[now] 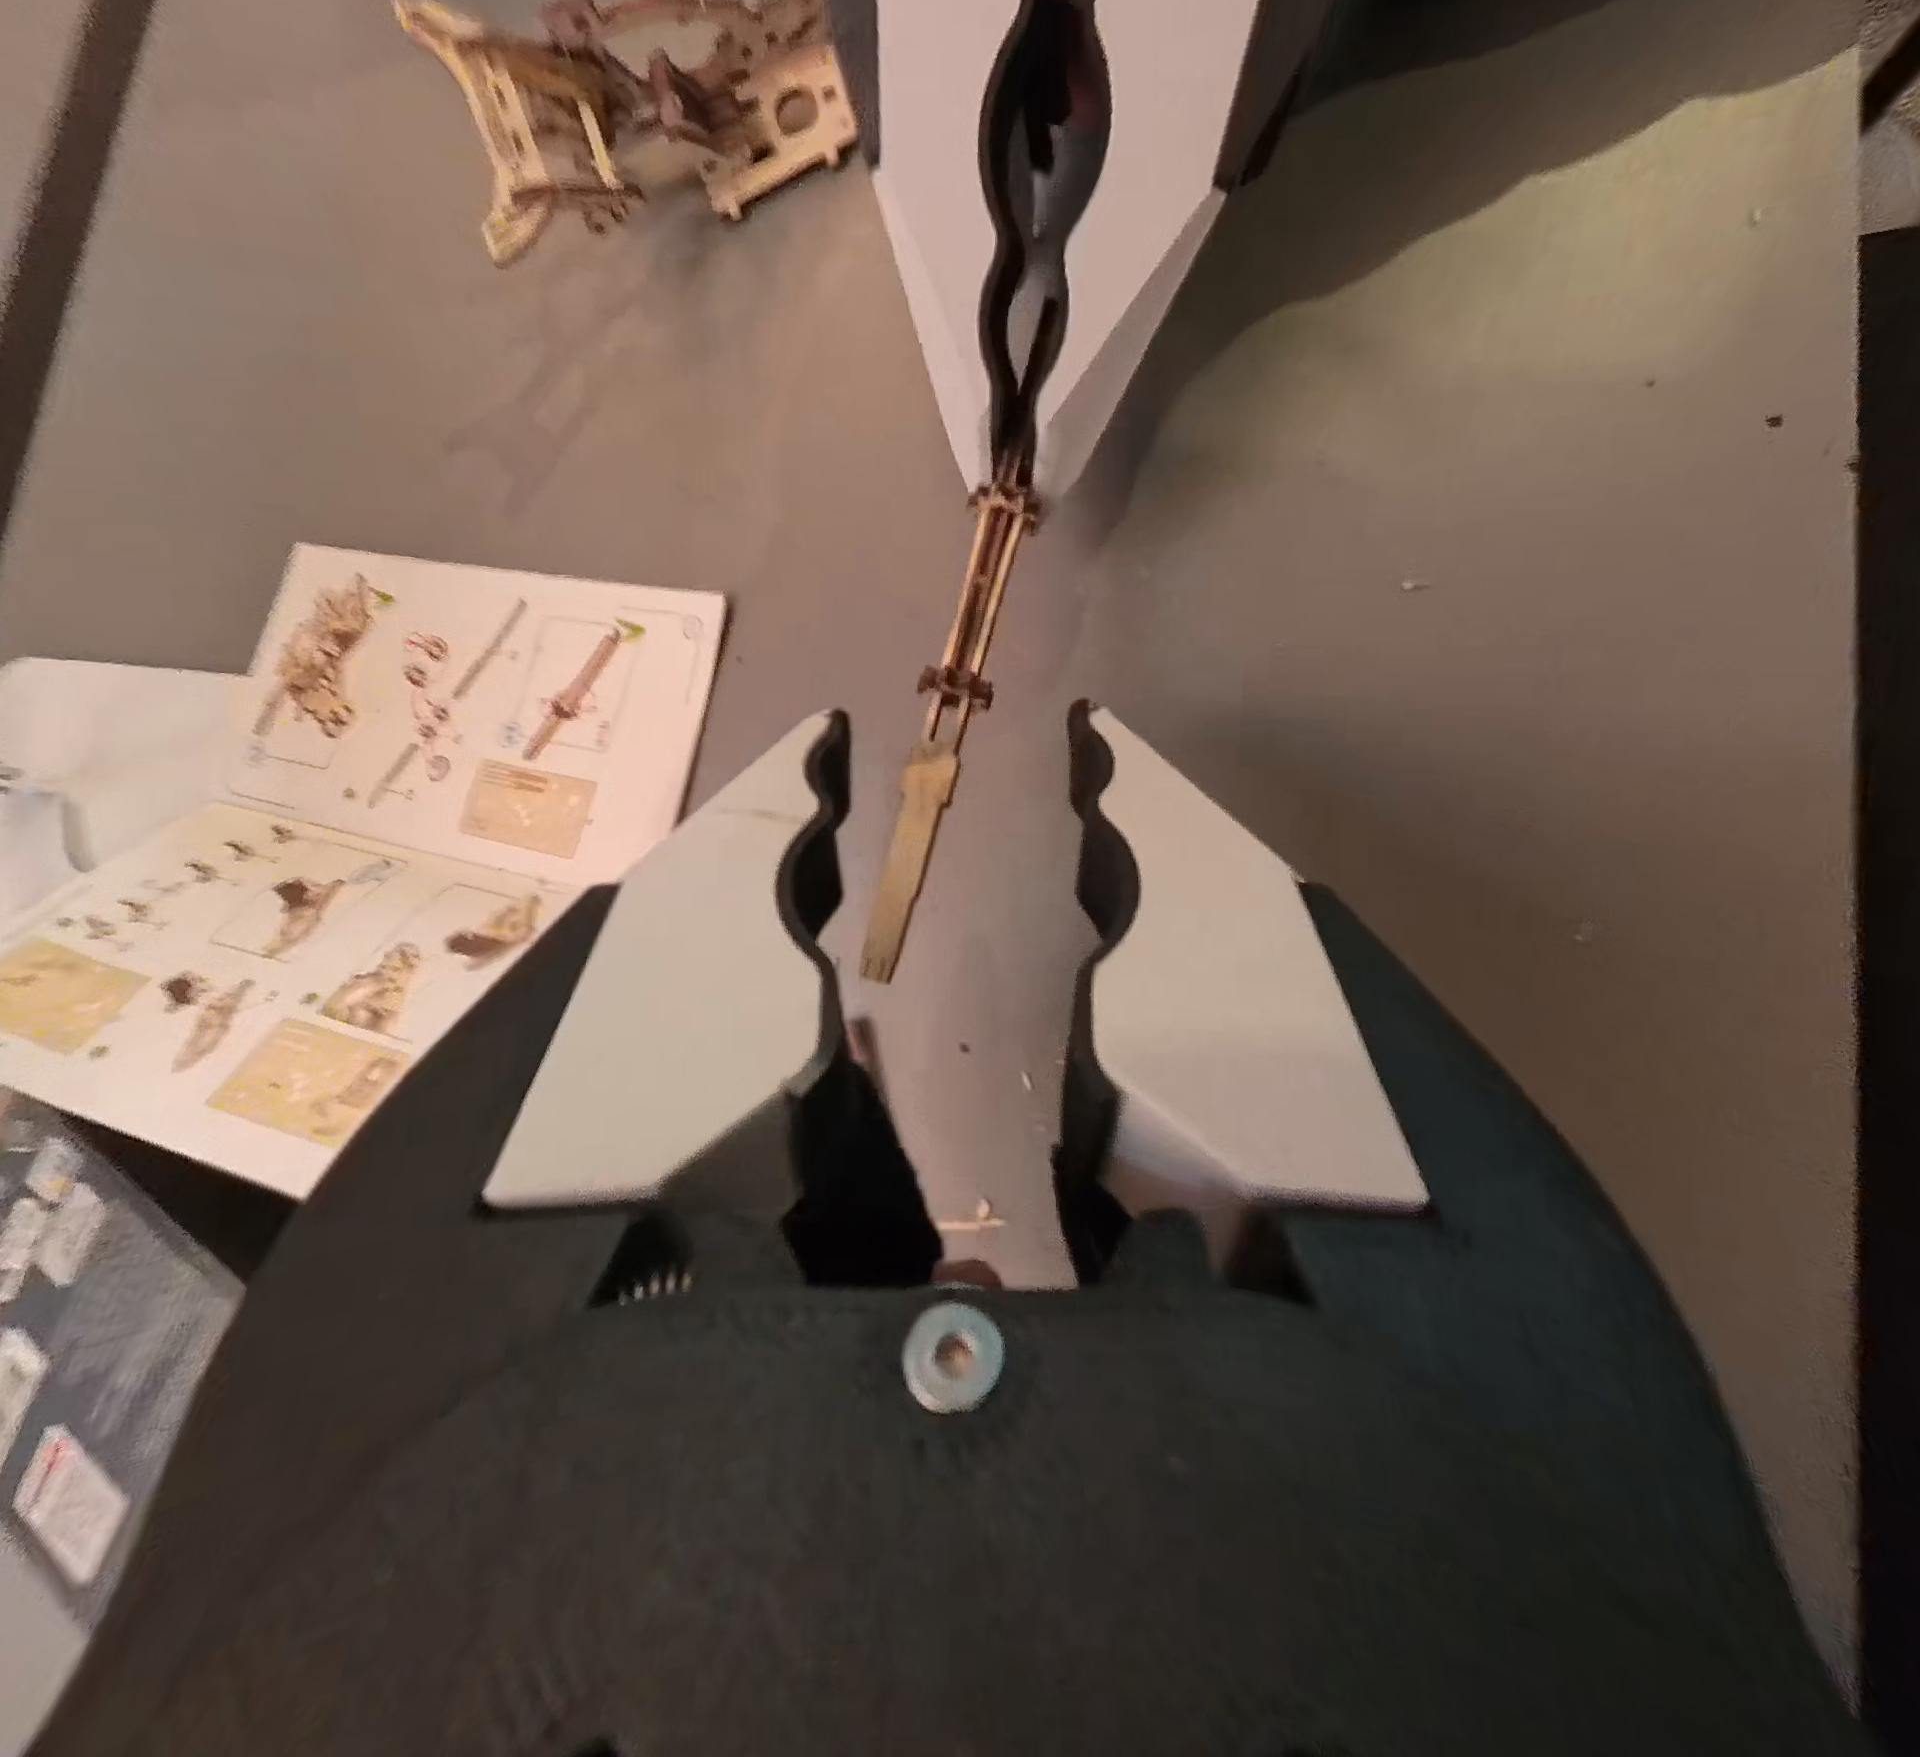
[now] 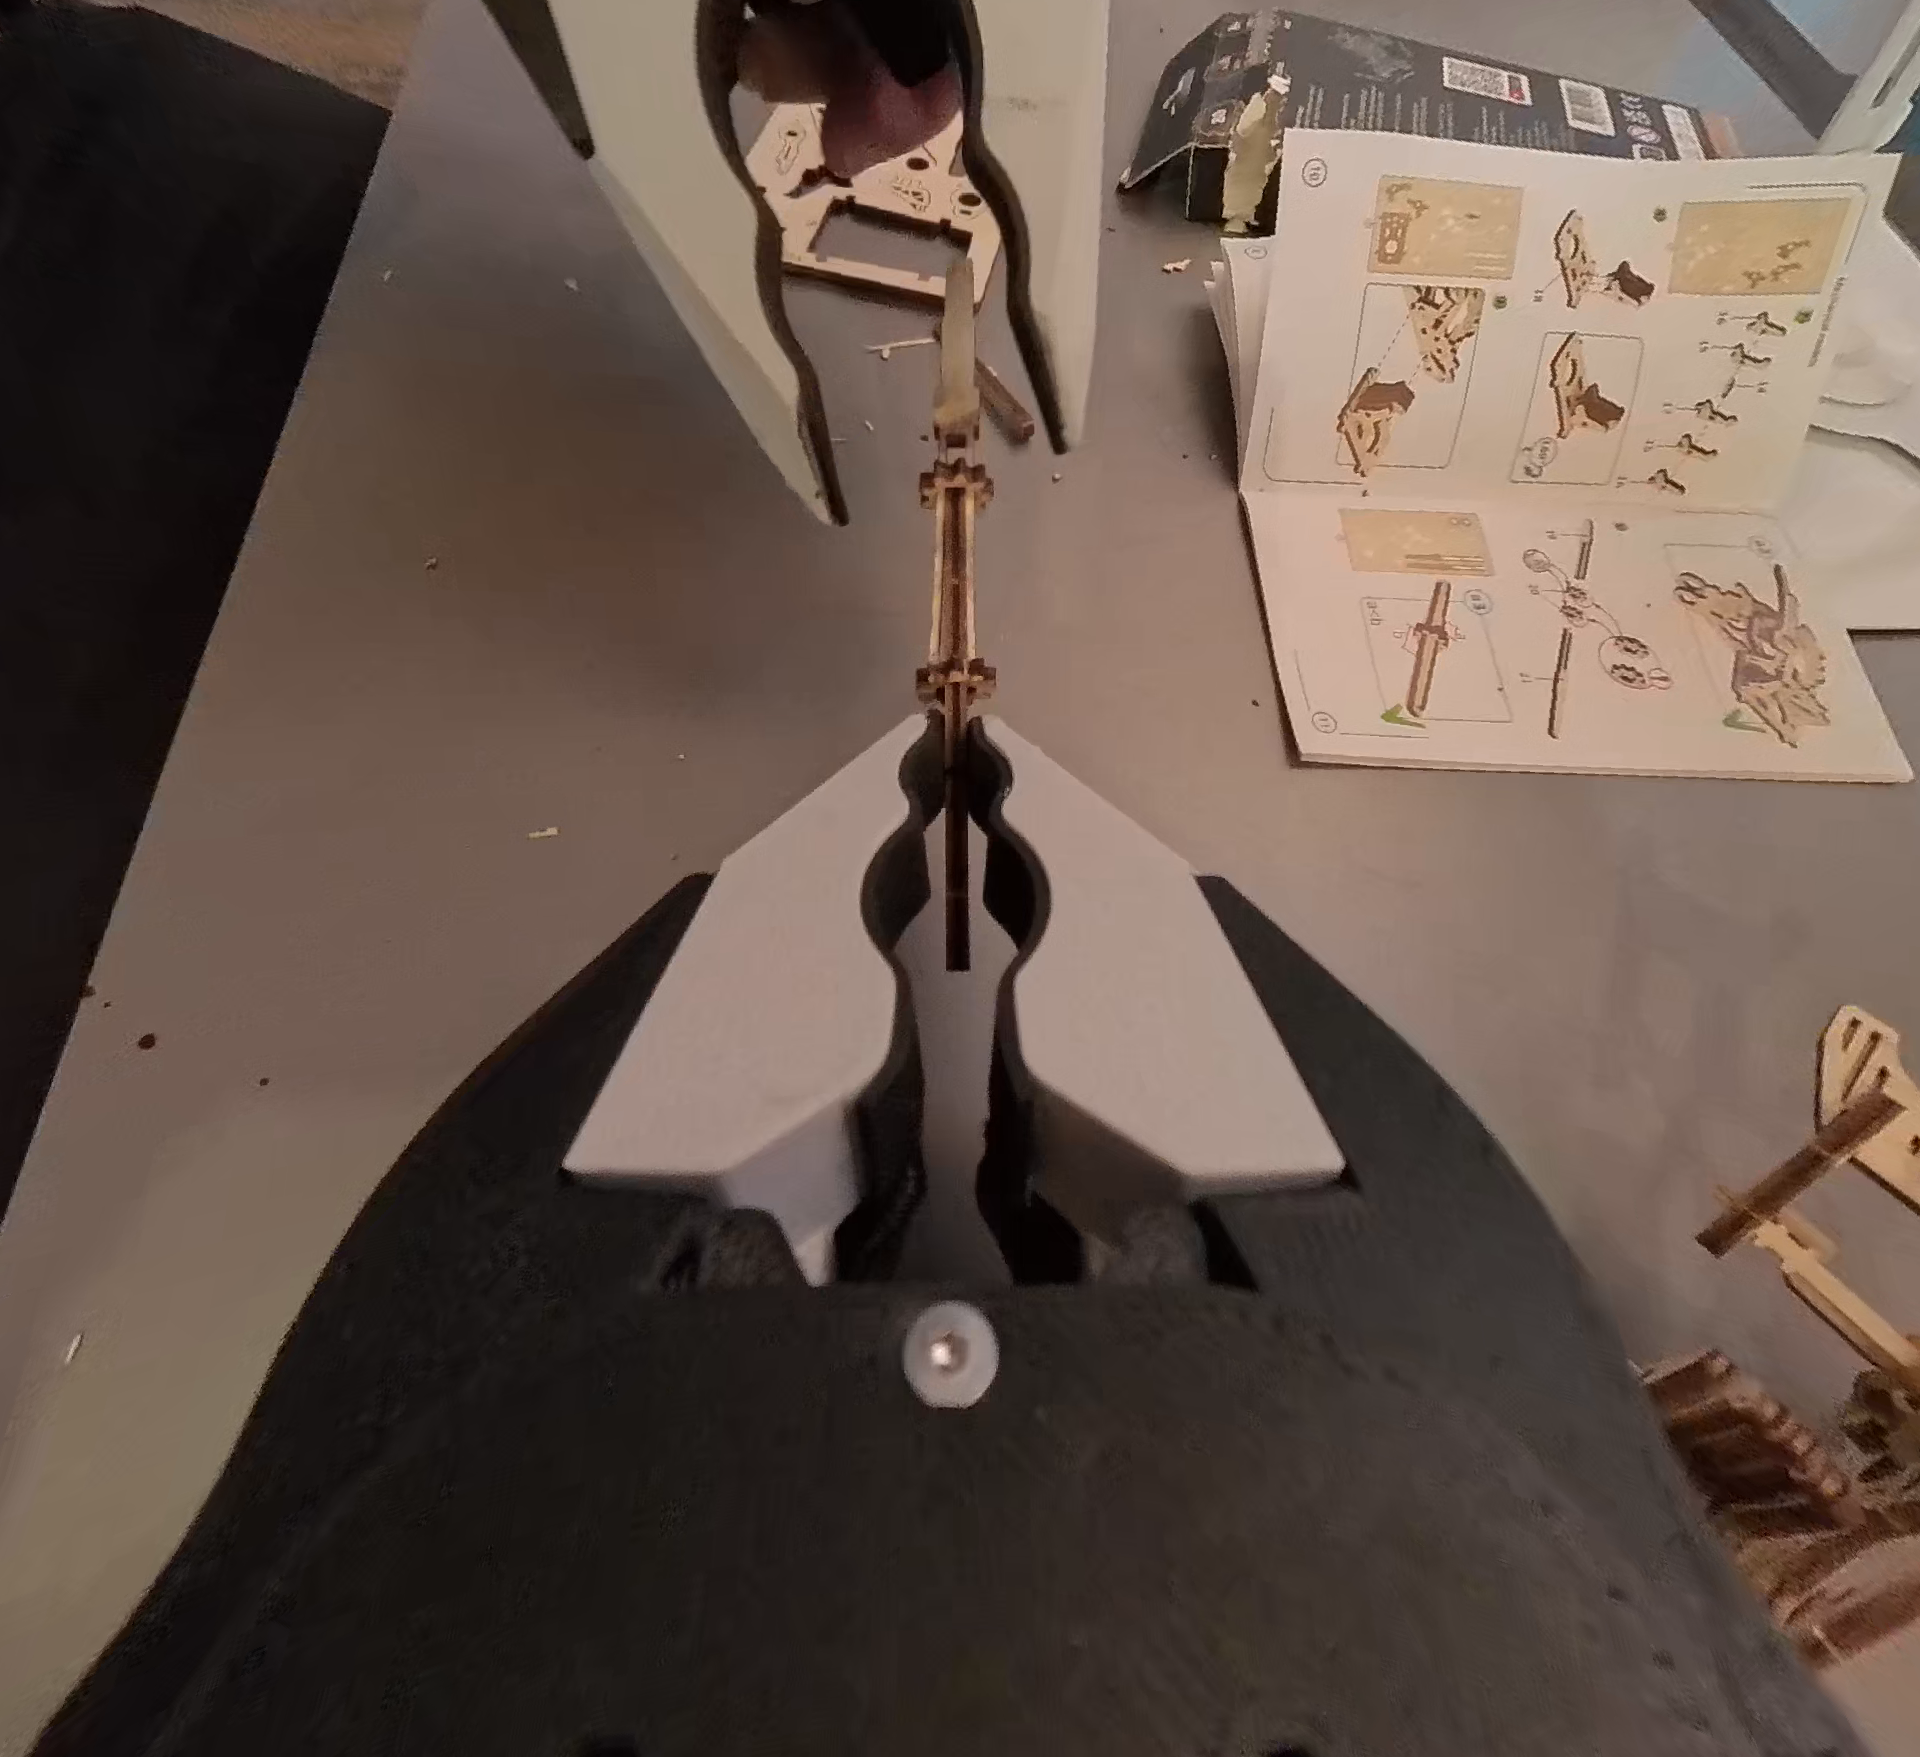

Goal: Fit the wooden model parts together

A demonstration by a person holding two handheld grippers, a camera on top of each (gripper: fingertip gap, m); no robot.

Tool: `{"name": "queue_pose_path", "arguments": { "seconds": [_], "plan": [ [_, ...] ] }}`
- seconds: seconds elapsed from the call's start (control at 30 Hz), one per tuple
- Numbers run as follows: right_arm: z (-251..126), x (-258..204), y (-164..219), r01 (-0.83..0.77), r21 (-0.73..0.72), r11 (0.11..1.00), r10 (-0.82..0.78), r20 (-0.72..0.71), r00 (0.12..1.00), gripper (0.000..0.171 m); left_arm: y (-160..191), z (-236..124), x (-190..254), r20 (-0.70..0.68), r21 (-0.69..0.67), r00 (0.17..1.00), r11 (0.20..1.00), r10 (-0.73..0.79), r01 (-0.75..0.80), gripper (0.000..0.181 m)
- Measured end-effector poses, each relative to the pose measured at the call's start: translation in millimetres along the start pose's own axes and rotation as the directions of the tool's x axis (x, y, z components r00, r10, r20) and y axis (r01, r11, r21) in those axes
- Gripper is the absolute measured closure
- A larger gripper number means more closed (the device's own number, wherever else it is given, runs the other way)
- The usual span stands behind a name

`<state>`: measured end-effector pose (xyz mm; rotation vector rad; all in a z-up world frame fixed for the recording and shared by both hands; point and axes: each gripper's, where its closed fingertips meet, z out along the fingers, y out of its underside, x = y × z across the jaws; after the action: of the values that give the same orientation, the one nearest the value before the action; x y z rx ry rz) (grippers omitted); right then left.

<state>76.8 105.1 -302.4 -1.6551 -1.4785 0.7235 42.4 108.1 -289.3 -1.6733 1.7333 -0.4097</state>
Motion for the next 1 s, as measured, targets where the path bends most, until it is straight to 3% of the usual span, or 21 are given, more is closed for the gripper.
{"name": "queue_pose_path", "arguments": {
  "seconds": [0.03,0.13,0.2,0.37,0.67,0.77,1.0],
  "plan": [
    [0,0,-1,0.0,0.004,1.0,0.0,0.0,1.0,0.171,-4,0,-1,0.031,0.004,0.999,0.999,0.036,-0.036,0.14],
    [0,-3,-3,0.019,0.011,1.0,-0.019,0.005,1.0,0.171,-14,7,-2,0.117,-0.045,0.97,0.977,0.211,-0.207,0.139],
    [1,-5,-5,0.034,0.014,0.999,-0.034,0.011,0.999,0.171,-19,15,2,0.126,-0.064,0.953,0.961,0.277,-0.271,0.15],
    [-3,-5,-7,0.042,0.031,0.999,-0.042,0.001,0.999,0.171,-25,21,8,0.073,-0.039,0.963,0.966,0.258,-0.256,0.174],
    [-8,-5,-13,0.091,0.066,0.994,-0.089,-0.03,0.996,0.171,-29,18,9,0.078,-0.041,0.955,0.958,0.287,-0.284,0.175],
    [-10,-4,-20,0.118,0.097,0.988,-0.113,-0.063,0.992,0.154,-27,17,7,0.087,-0.064,0.948,0.952,0.305,-0.3,0.176],
    [-9,-5,-19,0.133,0.085,0.987,-0.128,-0.063,0.99,0.162,-29,18,9,0.072,-0.035,0.963,0.966,0.259,-0.257,0.176]
  ]
}}
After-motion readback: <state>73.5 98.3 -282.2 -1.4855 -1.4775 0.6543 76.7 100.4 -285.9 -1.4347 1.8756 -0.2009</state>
